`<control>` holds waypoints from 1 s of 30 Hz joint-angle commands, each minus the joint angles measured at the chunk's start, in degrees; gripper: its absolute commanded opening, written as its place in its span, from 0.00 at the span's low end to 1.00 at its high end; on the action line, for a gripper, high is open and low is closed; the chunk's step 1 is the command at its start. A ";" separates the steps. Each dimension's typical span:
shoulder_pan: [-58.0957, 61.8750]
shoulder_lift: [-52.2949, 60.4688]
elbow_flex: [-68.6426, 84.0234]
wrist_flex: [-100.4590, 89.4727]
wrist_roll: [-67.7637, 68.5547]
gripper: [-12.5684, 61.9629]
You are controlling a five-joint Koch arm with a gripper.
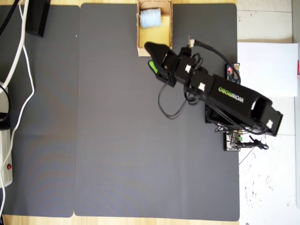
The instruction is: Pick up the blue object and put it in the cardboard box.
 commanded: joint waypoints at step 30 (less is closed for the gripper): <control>-25.66 20.83 37.53 -11.51 6.15 0.63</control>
